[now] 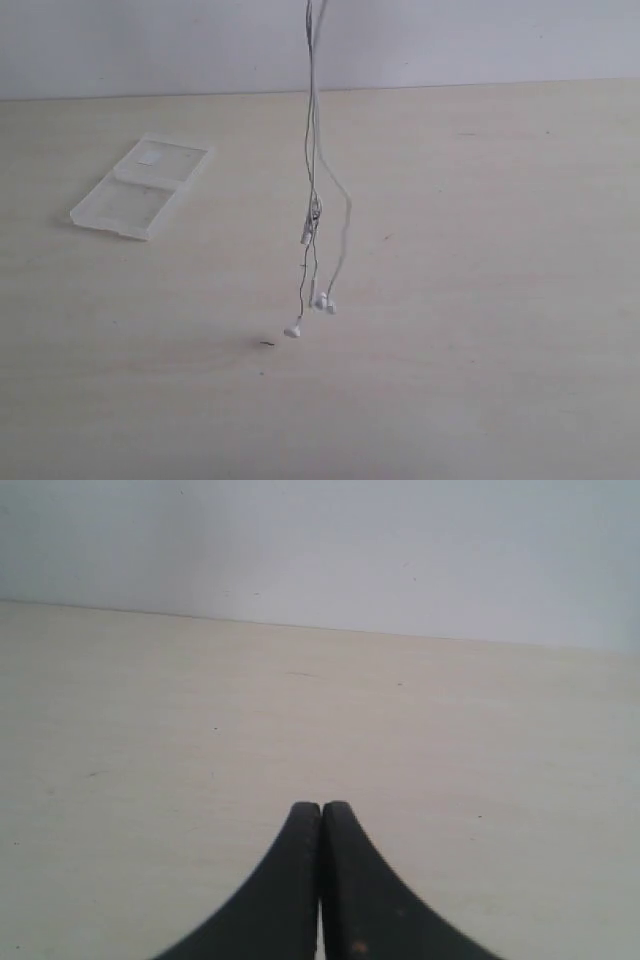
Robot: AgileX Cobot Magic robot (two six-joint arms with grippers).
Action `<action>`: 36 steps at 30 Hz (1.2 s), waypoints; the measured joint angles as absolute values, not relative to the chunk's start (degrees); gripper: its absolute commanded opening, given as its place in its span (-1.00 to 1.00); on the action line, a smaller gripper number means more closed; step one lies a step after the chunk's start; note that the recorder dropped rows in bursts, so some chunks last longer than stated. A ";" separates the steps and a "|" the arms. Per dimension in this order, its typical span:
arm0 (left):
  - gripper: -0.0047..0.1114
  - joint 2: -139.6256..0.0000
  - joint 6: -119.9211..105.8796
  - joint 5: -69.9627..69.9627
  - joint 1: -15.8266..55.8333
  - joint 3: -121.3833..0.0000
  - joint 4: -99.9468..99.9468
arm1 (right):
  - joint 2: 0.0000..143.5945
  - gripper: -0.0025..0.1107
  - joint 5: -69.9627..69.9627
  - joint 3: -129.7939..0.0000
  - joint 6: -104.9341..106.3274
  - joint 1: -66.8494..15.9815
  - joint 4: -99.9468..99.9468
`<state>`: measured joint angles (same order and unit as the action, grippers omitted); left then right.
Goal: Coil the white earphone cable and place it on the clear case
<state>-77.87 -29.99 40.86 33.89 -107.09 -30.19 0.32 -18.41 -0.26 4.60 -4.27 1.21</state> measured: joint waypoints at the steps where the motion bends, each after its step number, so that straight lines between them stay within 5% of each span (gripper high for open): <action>1: -0.92 -77.87 -29.99 40.86 33.89 -107.09 -30.19 | 0.32 -0.96 -18.14 -0.26 4.62 -4.27 1.00; 20: -0.92 -77.87 -29.99 41.70 33.89 -107.09 -29.37 | 1.12 -0.96 22.21 -2.81 -14.78 -4.27 5.66; 31: -0.92 -77.87 -29.99 38.95 33.89 -107.09 -29.37 | 42.31 -0.96 21.63 -20.96 -24.91 -4.23 -19.70; 36: -0.92 -77.87 -29.99 38.84 33.89 -107.09 -29.37 | 63.90 -0.93 38.37 -24.40 -41.74 -4.23 -51.15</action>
